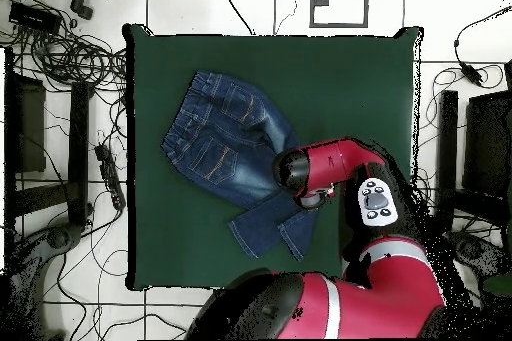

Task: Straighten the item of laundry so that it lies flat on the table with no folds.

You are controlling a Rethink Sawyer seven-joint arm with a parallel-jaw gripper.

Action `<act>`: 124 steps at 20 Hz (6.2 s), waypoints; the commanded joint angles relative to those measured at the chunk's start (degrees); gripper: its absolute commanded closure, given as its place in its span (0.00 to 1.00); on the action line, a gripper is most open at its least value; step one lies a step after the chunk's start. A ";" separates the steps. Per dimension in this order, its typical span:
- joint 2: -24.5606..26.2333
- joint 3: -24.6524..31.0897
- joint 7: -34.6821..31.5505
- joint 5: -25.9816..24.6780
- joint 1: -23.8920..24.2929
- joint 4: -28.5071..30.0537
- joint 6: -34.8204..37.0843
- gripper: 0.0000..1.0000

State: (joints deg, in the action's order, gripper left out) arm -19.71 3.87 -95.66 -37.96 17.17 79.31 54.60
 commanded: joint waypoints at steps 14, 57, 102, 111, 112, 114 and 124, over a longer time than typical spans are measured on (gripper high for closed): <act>7.26 5.66 16.06 -0.52 5.48 6.45 11.06 0.00; 8.49 10.72 14.20 0.54 7.28 3.77 11.84 1.00; -3.73 20.13 32.15 -18.95 21.59 14.47 -18.39 1.00; 6.98 39.82 48.53 -12.07 44.16 20.92 -20.38 1.00; 9.05 41.56 50.90 -10.89 46.23 20.96 -19.59 1.00; 10.20 42.65 53.71 -9.91 47.36 20.56 -17.46 1.00; 4.73 41.49 58.84 -9.44 44.90 18.82 -11.03 1.00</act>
State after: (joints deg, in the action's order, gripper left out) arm -21.73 39.39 -52.53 -45.68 67.82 94.88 39.89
